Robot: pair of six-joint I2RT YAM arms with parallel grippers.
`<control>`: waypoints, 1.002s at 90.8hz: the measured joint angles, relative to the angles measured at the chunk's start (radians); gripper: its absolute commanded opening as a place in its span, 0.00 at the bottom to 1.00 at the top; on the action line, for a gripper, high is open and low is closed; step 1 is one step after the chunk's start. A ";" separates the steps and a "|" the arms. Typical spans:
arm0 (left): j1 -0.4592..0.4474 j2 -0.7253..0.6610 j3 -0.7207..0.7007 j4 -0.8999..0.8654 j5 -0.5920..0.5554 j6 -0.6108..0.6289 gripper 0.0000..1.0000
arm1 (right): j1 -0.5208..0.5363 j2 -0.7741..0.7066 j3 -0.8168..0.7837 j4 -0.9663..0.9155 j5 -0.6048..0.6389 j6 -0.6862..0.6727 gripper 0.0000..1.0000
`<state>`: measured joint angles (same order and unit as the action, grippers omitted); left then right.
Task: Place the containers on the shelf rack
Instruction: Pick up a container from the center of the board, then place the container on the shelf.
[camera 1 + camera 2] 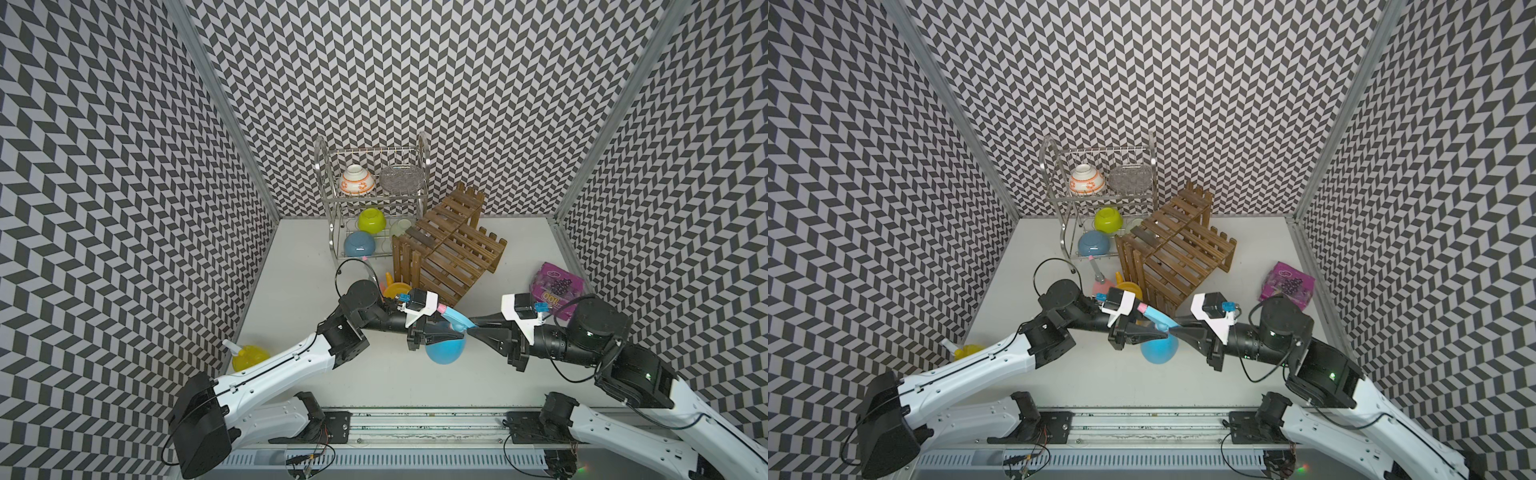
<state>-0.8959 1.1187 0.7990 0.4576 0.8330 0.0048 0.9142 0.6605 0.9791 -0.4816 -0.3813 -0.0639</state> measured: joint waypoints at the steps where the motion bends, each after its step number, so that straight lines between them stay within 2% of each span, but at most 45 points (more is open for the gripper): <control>1: 0.000 0.000 0.000 0.000 0.000 0.000 0.00 | 0.000 0.000 0.000 0.000 0.001 0.002 0.07; 7: 0.000 0.000 0.000 0.000 0.000 -0.002 0.00 | 0.000 0.000 0.000 0.001 0.004 0.000 0.00; 12: 0.000 0.000 0.000 0.000 0.000 -0.002 0.01 | 0.000 0.000 0.000 0.002 0.008 0.001 0.00; 16: 0.000 0.000 0.000 0.000 -0.001 -0.002 0.09 | 0.000 0.000 0.000 0.002 0.013 0.000 0.00; 18: 0.000 0.000 0.000 -0.001 -0.001 -0.002 0.15 | 0.000 0.000 0.000 0.001 0.015 0.001 0.00; 24: 0.000 0.000 0.000 -0.002 -0.006 -0.002 0.47 | 0.000 0.000 0.000 0.002 0.027 0.001 0.00; 28: 0.000 0.000 0.000 -0.002 -0.013 0.000 0.64 | 0.000 0.000 0.000 0.002 0.035 0.002 0.00; 34: 0.000 -0.006 0.000 -0.006 -0.032 0.000 0.82 | 0.000 -0.001 0.000 0.002 0.055 0.003 0.00; 40: 0.000 -0.029 -0.010 -0.011 -0.072 0.003 0.92 | 0.000 -0.014 0.000 0.004 0.076 0.004 0.00; 50: 0.000 -0.122 -0.058 -0.017 -0.181 0.022 1.00 | 0.000 -0.050 -0.025 0.014 0.118 0.007 0.00; 72: 0.002 -0.374 -0.113 -0.035 -0.504 0.090 1.00 | 0.000 -0.153 -0.074 0.027 0.253 0.039 0.00; 91: 0.002 -0.488 -0.136 -0.075 -0.755 0.121 1.00 | 0.000 -0.201 -0.077 0.041 0.436 0.078 0.00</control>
<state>-0.8936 0.6312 0.6628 0.3824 0.0784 0.1261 0.9142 0.4595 0.9024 -0.4408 0.0547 0.0139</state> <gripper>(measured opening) 0.999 0.145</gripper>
